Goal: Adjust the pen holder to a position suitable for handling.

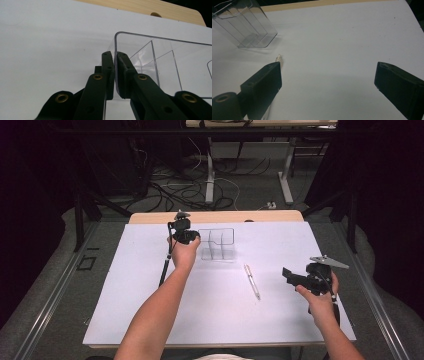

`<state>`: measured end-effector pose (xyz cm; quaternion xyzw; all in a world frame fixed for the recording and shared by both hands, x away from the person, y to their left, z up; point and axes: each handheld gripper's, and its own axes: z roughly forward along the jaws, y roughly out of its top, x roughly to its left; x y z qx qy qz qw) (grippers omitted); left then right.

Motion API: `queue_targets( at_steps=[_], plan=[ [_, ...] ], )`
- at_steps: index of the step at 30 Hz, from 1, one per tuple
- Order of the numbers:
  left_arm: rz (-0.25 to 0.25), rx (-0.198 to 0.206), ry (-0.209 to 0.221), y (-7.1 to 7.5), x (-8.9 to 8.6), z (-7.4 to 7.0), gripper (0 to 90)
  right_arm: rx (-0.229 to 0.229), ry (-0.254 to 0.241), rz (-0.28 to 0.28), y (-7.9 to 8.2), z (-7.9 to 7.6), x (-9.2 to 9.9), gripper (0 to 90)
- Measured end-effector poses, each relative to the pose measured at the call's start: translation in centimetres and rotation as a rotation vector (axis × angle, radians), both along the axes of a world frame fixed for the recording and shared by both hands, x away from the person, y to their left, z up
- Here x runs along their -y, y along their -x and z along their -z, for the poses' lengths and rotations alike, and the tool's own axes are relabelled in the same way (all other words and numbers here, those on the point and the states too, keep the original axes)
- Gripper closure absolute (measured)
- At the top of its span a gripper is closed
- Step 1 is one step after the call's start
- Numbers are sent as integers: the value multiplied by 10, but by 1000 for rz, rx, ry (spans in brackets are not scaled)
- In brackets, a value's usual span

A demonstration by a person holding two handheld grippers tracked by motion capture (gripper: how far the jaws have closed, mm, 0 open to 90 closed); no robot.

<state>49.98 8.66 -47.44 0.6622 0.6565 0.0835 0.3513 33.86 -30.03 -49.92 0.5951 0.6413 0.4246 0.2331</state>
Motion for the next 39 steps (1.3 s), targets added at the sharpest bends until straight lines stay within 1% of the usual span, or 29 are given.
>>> queue_targets(
  at_steps=[1, 6, 10, 12, 15, 17, 18, 23, 27, 30, 31, 35, 39],
  plan=[
    [-1, -2, 0, 2, -1, -1, 857, 5, 8, -3, 0, 0, 0, 71],
    [7, 0, -6, 13, -6, -4, 856, 6, 8, -7, 0, 0, 0, 71],
    [12, -4, 4, 20, -8, -6, 855, 6, 9, -9, 0, 0, -1, 71],
    [20, -6, 10, 24, -8, -6, 855, -2, 1, -4, 1, -1, -2, 71],
    [33, -11, 14, 30, -10, -5, 855, 4, 0, -4, 1, -1, -3, 71],
    [33, -15, 12, 34, -10, -5, 856, 4, 7, -8, 1, -1, -2, 71],
    [35, -20, 13, 35, -11, -5, 854, 2, 2, -4, 1, -1, -3, 71],
    [45, -27, 0, 42, -12, -5, 854, 9, 10, -12, 1, -1, -2, 71],
    [58, -32, -5, 47, -11, -5, 853, 6, 7, -9, 1, -1, -2, 72],
    [63, -30, -1, 52, -9, -6, 855, 7, 6, -9, 2, -1, -3, 73],
    [71, -31, -7, 53, -9, -6, 855, 2, -2, -5, 2, -1, -4, 73],
    [81, -39, -15, 57, -7, -7, 853, 3, -2, -5, 3, -1, -4, 73],
    [95, -44, -12, 62, -7, -8, 853, 5, 5, -10, 2, -1, -2, 73]
  ],
)
